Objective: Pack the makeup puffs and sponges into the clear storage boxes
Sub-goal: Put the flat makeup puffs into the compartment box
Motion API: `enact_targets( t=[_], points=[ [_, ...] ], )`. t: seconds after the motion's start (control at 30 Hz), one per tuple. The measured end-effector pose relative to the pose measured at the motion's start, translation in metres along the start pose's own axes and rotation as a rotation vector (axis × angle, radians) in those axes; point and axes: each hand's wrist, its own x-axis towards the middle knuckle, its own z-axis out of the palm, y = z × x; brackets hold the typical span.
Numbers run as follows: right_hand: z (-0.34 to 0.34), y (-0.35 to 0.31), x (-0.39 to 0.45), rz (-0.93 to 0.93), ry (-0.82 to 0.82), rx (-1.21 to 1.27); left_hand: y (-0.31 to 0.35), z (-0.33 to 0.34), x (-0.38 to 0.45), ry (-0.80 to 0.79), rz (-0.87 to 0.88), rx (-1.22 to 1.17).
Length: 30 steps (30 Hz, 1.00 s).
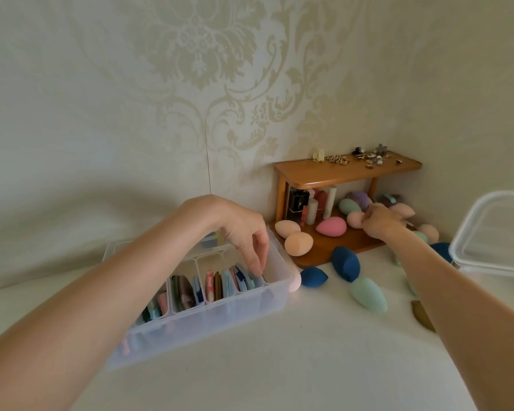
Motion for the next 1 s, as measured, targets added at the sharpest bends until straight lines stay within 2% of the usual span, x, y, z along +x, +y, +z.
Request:
enact_targets(
  t=[0.2,0.37,0.47,0.63,0.73,1.0],
  points=[
    [-0.003,0.005,-0.008,-0.049,-0.057,0.056,0.003,-0.002,0.001,-0.015,-0.034,0.013],
    [-0.022,-0.002,-0.044,-0.058,0.024,-0.154,0.003,0.001,-0.001,0.01,-0.026,0.004],
    [-0.045,-0.021,-0.071,-0.205,0.107,-0.183,0.0,0.005,-0.003,0.058,-0.023,0.0],
    [-0.059,-0.061,-0.128,-0.649,0.006,0.132,-0.004,0.015,-0.007,0.14,-0.004,0.007],
    [-0.043,-0.073,-0.162,-0.727,0.011,0.203,-0.006,0.022,-0.011,0.192,-0.016,0.015],
    [0.014,-0.072,-0.182,-0.786,0.061,-0.046,-0.009,0.034,-0.017,0.362,0.013,0.0]
  ],
)
